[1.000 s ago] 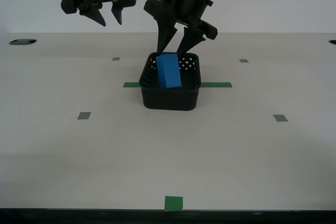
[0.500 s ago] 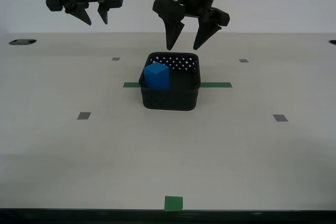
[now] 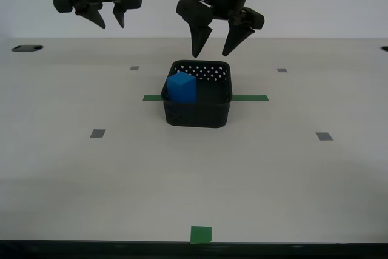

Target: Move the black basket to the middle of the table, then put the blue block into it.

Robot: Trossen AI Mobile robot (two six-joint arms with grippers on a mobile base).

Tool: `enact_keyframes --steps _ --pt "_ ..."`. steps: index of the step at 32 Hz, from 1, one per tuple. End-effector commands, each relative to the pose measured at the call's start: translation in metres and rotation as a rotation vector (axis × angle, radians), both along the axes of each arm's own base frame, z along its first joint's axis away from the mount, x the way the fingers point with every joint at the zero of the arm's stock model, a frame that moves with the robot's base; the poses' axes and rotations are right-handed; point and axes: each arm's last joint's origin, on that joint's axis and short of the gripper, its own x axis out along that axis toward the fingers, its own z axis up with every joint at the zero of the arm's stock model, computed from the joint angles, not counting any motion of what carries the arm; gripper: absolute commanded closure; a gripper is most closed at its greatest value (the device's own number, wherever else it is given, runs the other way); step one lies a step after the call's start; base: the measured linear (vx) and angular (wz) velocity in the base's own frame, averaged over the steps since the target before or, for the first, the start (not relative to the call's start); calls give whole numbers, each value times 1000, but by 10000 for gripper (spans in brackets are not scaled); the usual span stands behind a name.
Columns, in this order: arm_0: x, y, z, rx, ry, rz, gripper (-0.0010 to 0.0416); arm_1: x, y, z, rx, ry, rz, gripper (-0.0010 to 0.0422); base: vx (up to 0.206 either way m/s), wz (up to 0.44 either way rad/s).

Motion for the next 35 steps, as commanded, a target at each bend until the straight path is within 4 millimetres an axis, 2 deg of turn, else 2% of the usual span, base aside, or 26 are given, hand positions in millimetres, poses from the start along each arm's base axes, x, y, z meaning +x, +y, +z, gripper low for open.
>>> enact_keyframes --steps 1,35 --pt "0 0 0 0 -3 3 7 0 0 0 0 -2 -2 202 0 0" --pt "4 3 2 29 -45 2 7 0 0 0 -1 -2 -2 202 0 0"
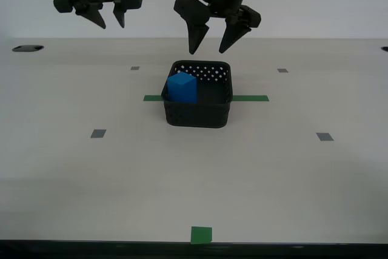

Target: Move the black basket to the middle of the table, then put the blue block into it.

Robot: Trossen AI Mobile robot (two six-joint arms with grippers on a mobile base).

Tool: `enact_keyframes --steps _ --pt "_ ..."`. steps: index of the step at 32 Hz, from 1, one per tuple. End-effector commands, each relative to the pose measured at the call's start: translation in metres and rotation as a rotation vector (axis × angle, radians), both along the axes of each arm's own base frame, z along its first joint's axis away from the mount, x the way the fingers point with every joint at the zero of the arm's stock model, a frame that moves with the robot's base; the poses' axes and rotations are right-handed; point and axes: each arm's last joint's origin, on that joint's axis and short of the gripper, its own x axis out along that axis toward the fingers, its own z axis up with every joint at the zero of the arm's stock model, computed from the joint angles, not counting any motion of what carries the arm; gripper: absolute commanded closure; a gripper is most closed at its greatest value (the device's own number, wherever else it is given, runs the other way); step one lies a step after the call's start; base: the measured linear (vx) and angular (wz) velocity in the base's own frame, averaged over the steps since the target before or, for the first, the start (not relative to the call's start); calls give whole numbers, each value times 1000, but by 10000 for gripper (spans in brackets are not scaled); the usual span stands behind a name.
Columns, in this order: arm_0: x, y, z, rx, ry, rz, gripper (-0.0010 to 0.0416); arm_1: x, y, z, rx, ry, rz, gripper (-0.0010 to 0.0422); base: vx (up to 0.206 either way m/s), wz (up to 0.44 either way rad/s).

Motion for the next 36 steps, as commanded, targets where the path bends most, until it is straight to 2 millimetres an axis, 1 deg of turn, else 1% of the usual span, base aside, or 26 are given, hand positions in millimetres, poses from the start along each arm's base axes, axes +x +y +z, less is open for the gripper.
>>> enact_keyframes --steps 1,36 --pt "0 0 0 0 -2 2 7 0 0 0 0 -2 -2 202 0 0" --pt "2 2 1 17 -28 2 7 1 0 1 -2 -8 -1 202 0 0"
